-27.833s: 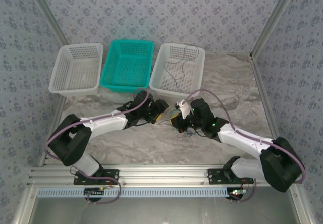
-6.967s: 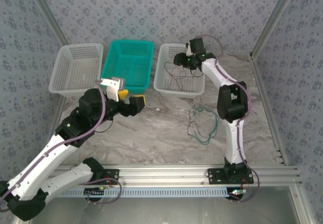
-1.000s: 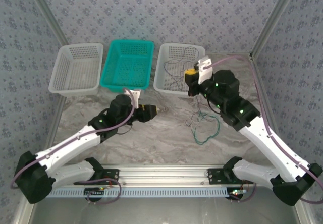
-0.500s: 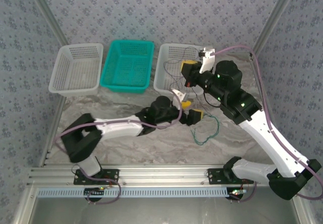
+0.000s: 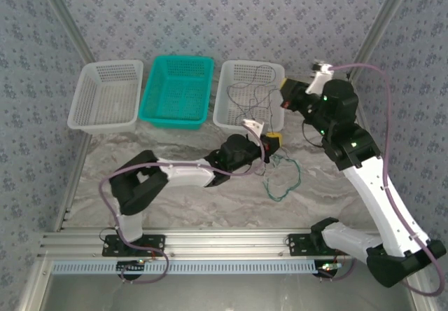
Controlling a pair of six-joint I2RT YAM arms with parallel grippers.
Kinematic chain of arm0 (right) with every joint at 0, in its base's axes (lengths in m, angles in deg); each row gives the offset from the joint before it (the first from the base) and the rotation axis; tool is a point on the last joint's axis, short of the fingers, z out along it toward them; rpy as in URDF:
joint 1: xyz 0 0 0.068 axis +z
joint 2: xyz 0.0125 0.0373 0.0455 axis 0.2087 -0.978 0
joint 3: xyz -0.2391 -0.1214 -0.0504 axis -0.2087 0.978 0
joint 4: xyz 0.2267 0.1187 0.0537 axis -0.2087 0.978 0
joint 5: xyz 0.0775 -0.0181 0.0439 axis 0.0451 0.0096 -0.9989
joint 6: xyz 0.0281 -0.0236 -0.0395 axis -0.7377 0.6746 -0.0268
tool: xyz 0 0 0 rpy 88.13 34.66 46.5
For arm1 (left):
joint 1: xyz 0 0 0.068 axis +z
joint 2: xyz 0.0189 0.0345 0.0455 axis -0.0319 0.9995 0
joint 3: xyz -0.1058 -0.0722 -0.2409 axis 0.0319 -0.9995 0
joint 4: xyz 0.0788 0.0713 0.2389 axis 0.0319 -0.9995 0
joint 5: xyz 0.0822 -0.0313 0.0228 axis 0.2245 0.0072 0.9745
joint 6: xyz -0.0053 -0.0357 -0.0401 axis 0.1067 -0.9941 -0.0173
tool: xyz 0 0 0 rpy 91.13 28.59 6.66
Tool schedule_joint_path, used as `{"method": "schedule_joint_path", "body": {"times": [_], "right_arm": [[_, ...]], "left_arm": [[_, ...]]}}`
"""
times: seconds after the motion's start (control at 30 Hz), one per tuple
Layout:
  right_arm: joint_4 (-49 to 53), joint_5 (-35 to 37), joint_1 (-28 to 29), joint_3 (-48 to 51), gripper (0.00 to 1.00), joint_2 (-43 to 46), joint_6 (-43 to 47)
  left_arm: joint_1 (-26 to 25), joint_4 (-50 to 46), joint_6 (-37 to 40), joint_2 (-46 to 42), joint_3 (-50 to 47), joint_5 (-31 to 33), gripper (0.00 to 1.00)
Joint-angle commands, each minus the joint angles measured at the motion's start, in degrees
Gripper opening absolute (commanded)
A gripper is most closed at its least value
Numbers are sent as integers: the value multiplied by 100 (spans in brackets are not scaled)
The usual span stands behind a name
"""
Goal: Untangle the cables
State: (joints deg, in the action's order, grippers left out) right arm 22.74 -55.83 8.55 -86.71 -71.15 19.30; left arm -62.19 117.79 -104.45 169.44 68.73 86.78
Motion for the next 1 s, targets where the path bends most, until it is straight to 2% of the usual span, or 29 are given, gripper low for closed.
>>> {"method": "schedule_joint_path", "body": {"times": [0.0, 0.1, 0.2, 0.23, 0.3, 0.33, 0.4, 0.53, 0.67, 0.8, 0.83, 0.9, 0.97], "right_arm": [[156, -566, -607, 536, 0, 56, -758], [7, -583, -659, 918, 0, 34, -726], [484, -226, -735, 964, 3, -266, -552], [651, -253, -777, 985, 15, -376, -421], [752, -639, -891, 1107, 50, -503, -270], [675, -833, -908, 1214, 59, -446, -270], [255, -1063, -831, 1648, 68, -47, 88], [-546, -1009, -548, 2872, 78, 1178, 400], [-1413, -1601, -107, 3993, 69, 1941, 383], [-1547, -1594, 553, 4316, 71, 1947, 451], [-1502, -1513, 656, 4321, 73, 1867, 413], [-1467, -1464, 851, 4334, 86, 1630, 263], [-1495, -1194, 1060, 4383, 92, 1391, 167]], "left_arm": [[39, -274, -114, -1024, -97, 54, 0], [80, -581, -286, -1410, -229, 42, 0], [223, -730, -783, -1654, -205, -268, 0], [255, -893, -870, -1721, -116, -394, 0], [283, -1625, -820, -1867, 216, -439, 0], [279, -1953, -728, -1916, 359, -400, 0], [279, -2585, -545, -2000, 633, -191, 0], [288, -3055, -303, -2095, 836, -34, 0], [290, -3175, -328, -2088, 858, -42, 0], [288, -3133, -401, -2032, 835, -4, 0], [286, -3135, -420, -2026, 841, -6, 0], [288, -3149, -433, -2029, 842, -9, 0], [288, -3175, -441, -2049, 848, -3, 0]]}}
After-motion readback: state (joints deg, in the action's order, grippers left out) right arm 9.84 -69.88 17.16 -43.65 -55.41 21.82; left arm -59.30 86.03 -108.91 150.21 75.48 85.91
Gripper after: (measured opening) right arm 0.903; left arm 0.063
